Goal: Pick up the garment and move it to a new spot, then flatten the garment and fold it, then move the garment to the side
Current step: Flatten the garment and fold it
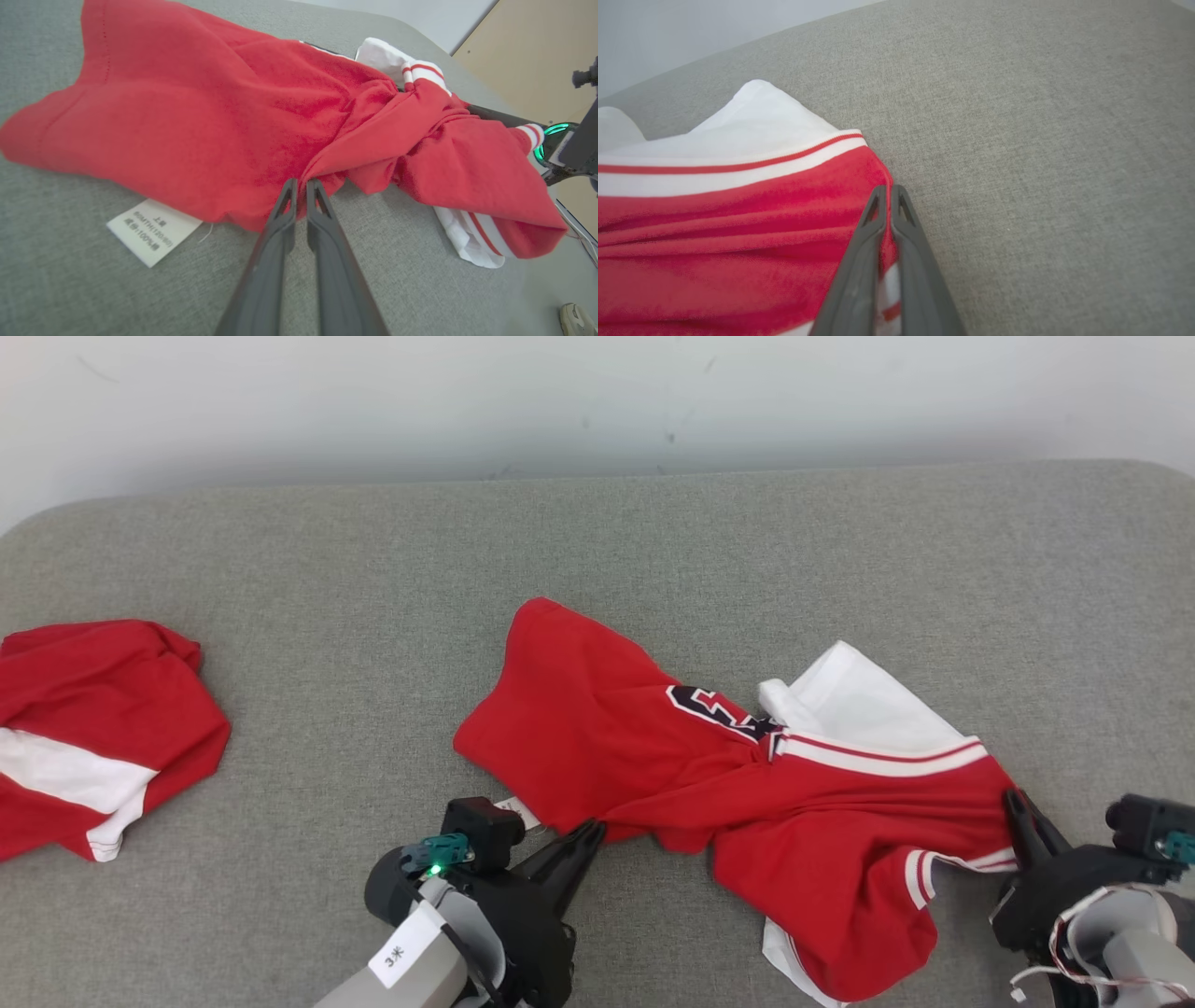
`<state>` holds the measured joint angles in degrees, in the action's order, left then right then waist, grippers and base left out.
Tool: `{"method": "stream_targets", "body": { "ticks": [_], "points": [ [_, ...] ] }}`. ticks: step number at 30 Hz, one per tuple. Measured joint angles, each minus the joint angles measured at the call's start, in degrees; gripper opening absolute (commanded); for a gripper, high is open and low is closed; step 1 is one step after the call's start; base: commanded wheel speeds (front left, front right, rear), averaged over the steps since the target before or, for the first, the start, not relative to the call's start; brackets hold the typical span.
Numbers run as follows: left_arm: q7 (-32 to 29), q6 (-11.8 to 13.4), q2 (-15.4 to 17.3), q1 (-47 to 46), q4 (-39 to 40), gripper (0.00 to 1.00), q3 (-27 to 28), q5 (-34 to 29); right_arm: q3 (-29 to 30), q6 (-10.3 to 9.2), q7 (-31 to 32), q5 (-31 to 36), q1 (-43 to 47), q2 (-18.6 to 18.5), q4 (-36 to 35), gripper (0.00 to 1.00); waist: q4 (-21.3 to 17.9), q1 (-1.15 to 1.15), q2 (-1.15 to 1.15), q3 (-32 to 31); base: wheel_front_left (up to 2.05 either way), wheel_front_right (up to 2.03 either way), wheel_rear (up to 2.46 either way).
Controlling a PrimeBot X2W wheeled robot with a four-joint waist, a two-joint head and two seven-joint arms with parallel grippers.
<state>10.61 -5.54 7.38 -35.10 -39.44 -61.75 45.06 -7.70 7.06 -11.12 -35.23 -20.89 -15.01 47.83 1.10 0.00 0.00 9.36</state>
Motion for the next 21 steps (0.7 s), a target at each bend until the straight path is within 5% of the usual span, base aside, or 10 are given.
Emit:
{"method": "stream_targets", "body": {
  "ticks": [1, 5, 6, 8, 12, 21],
  "points": [
    [-0.09, 0.0, 0.16, 0.0, -0.03, 0.0, -0.01, 0.0, 0.0, 0.0, 0.0, 0.01, 0.51, -0.35, -0.04, 0.0, -0.01, 0.0, 0.0, 0.03, 0.0, 0.0, 0.0],
    [-0.97, -0.01, 0.03, 0.07, -0.04, 0.0, -0.12, 0.01, -0.02, 0.0, -0.36, 0.02, 1.37, -0.25, -0.85, 0.0, 0.15, 0.0, 0.0, 0.19, 0.0, 0.0, 0.0],
    [-1.0, -0.01, -0.01, 0.17, -0.03, 0.15, -0.13, 0.02, -0.08, 0.0, -0.51, 0.02, 1.58, -0.23, -1.11, 0.0, 0.21, 0.0, 0.0, 0.24, 0.0, 0.0, 0.0],
    [-0.99, 0.0, 0.0, 0.6, -0.03, 1.0, 0.1, 0.13, -0.13, -0.01, -0.52, 0.02, 1.61, -0.14, -1.49, 0.0, 0.33, 0.0, 0.0, 0.3, 0.0, 0.0, 0.0],
    [-0.44, 0.57, 0.82, 0.53, 0.32, 1.0, 2.32, 0.63, -0.13, -0.01, -0.57, 0.04, 1.63, -0.16, -2.08, 0.0, 0.65, 0.0, 0.0, 0.37, 0.0, 0.0, 0.0],
    [0.53, 2.22, 8.13, -3.31, -0.73, 1.0, 7.69, 2.78, -1.03, -0.07, -0.56, 0.55, 1.64, 0.19, -3.71, 0.0, 0.08, 0.0, 0.0, 0.41, 0.0, 0.0, 0.0]
  ]
}}
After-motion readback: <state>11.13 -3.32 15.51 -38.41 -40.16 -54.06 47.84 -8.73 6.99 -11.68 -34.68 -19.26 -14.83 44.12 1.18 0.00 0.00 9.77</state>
